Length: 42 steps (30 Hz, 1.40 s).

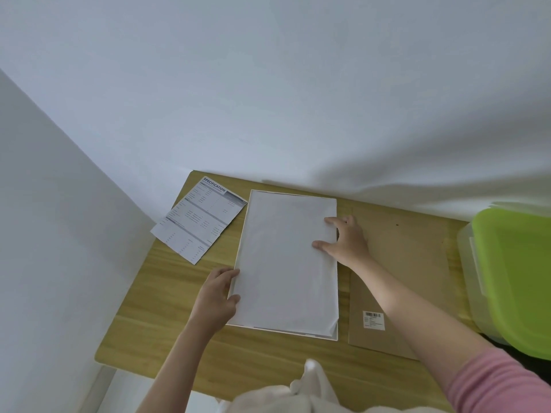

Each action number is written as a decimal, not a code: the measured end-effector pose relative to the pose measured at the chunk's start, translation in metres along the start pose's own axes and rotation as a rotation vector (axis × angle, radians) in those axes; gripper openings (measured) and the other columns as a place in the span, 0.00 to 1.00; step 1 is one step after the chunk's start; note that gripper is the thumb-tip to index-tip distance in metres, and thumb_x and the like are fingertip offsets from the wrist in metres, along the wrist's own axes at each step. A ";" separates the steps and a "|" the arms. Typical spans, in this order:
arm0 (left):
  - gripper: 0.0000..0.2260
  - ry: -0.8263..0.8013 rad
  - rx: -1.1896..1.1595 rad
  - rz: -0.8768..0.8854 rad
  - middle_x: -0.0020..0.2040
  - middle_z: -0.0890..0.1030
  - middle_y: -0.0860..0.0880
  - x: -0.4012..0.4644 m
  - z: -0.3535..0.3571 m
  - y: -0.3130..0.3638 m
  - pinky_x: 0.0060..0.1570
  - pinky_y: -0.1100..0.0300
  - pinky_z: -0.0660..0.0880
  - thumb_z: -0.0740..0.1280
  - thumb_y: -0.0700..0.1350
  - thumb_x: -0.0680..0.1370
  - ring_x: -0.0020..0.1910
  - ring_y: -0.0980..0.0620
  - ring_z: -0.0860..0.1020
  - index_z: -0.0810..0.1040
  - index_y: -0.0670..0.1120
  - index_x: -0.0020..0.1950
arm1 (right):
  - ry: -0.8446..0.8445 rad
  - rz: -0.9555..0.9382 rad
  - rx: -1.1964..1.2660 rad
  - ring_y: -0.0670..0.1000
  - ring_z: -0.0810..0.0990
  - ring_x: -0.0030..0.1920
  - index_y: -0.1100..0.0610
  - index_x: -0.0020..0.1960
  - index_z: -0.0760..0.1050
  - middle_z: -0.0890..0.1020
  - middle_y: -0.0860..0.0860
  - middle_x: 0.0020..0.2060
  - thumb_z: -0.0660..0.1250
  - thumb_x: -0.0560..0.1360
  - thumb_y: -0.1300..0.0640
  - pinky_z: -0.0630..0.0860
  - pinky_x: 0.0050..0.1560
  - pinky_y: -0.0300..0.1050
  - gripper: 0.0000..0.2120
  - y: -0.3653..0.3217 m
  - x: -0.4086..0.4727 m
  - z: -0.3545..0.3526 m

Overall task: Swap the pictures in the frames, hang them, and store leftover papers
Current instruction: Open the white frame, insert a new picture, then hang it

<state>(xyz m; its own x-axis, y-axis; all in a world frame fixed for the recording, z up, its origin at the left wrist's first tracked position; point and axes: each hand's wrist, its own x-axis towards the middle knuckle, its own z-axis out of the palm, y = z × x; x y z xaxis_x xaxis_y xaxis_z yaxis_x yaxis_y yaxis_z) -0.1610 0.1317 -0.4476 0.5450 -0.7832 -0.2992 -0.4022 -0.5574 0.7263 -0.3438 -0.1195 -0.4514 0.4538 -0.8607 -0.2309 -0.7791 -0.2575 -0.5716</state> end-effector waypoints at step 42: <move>0.21 0.037 0.096 0.018 0.64 0.69 0.49 0.014 -0.010 0.021 0.65 0.49 0.67 0.69 0.48 0.74 0.65 0.47 0.68 0.71 0.49 0.66 | -0.028 0.050 0.204 0.51 0.74 0.55 0.50 0.72 0.63 0.64 0.54 0.65 0.68 0.73 0.47 0.73 0.56 0.45 0.30 -0.015 -0.040 -0.017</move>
<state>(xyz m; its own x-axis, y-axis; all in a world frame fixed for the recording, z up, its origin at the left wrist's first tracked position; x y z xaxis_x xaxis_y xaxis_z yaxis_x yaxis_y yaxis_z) -0.1543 0.1121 -0.4305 0.5632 -0.7834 -0.2627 -0.4797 -0.5689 0.6680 -0.3578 -0.0892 -0.4204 0.4307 -0.8567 -0.2837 -0.6988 -0.1177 -0.7056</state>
